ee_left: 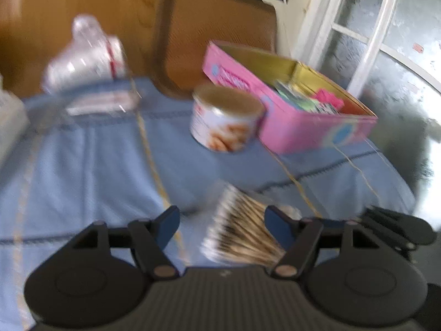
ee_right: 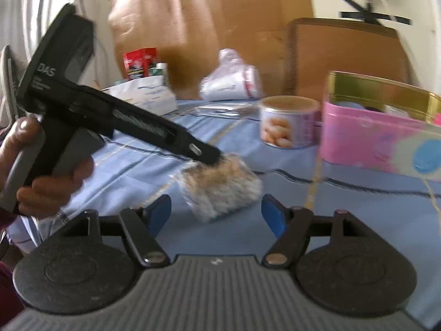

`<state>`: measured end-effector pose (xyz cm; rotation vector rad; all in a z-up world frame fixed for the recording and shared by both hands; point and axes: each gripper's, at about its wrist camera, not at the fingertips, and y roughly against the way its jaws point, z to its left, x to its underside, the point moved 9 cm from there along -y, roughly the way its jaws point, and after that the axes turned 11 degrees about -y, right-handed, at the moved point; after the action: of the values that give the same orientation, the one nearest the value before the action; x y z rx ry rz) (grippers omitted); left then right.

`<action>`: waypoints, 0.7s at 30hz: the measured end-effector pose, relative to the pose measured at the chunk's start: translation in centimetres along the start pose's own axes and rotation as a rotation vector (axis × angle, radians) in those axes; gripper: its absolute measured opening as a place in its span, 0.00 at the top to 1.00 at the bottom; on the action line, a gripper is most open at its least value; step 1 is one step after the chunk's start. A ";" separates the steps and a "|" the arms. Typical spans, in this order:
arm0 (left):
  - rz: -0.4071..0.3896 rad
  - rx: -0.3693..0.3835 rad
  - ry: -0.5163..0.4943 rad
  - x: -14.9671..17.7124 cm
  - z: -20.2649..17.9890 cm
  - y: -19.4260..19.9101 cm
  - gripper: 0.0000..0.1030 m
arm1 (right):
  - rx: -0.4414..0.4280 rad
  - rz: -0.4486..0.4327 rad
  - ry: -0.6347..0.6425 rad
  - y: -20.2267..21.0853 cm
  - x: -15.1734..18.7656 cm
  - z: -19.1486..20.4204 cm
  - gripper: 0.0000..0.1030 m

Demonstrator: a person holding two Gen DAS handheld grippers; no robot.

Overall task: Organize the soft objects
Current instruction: 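Carry the cotton-swab bag into the pink tin and open the right gripper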

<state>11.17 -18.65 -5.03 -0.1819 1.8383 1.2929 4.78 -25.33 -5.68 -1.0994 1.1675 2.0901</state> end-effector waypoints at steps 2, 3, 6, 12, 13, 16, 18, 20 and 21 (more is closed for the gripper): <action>0.004 0.020 0.006 0.2 -0.6 -0.5 0.34 | 0.005 0.019 0.022 -0.6 0.1 0.4 0.31; 0.002 0.024 0.005 0.1 -1.0 -0.6 0.39 | 0.021 0.018 0.029 -0.9 0.1 0.2 0.39; 0.019 0.066 0.003 -0.5 -2.3 -0.8 0.46 | 0.063 -0.003 0.022 -0.3 0.2 -1.1 0.57; 0.042 0.164 -0.100 -2.1 -8.0 -2.9 0.49 | 0.137 -0.066 -0.084 4.0 1.2 -5.7 0.61; 0.043 0.178 -0.131 -2.4 -9.3 -3.5 0.49 | 0.163 -0.077 -0.092 4.9 1.4 -6.5 0.61; 0.046 0.218 -0.200 -3.1 -12.7 -4.9 0.48 | 0.229 -0.098 -0.122 6.8 1.8 -8.7 0.60; 0.051 0.246 -0.228 -3.6 -14.6 -5.8 0.48 | 0.269 -0.111 -0.141 7.9 2.0 -10.2 0.60; 0.051 0.263 -0.244 -3.7 -15.9 -6.3 0.48 | 0.298 -0.121 -0.155 8.6 2.1 -11.3 0.59; 0.052 0.269 -0.247 -3.7 -16.2 -6.5 0.48 | 0.307 -0.124 -0.163 8.9 2.2 -11.8 0.59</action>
<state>8.07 -36.23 -5.39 0.1654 1.7889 1.0378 1.84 -39.97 -7.05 -0.8210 1.2545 1.7959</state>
